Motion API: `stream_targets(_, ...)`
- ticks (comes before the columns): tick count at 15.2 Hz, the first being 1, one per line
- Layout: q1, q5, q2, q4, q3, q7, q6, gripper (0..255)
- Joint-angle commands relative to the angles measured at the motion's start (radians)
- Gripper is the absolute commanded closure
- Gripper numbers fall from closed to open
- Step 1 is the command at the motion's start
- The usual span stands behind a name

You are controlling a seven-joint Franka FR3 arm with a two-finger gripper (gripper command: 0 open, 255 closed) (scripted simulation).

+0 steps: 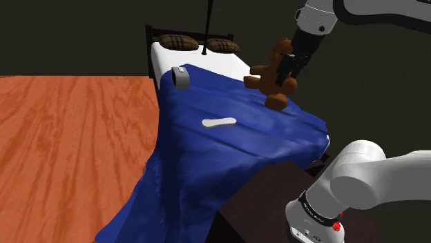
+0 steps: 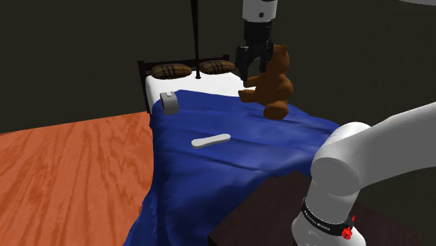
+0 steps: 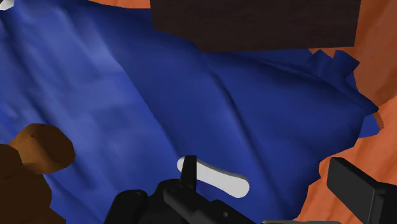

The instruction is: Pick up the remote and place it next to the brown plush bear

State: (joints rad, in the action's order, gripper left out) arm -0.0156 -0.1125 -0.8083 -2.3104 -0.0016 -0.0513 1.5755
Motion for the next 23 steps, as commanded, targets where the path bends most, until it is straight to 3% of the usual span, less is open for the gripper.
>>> stream_targets(1,0.0,0.0,0.0,0.0,0.0,0.0,0.0,0)
stream_targets(7,-0.036,-0.052,0.097,-0.086,-0.123,0.22,0.187,0)
stream_targets(14,-0.087,-0.078,0.29,-0.11,-0.26,0.48,0.404,0)
stream_targets(19,-0.134,-0.051,0.47,-0.08,-0.348,0.678,0.547,0)
stream_targets(23,-0.172,0.011,0.632,-0.031,-0.402,0.853,0.646,0)
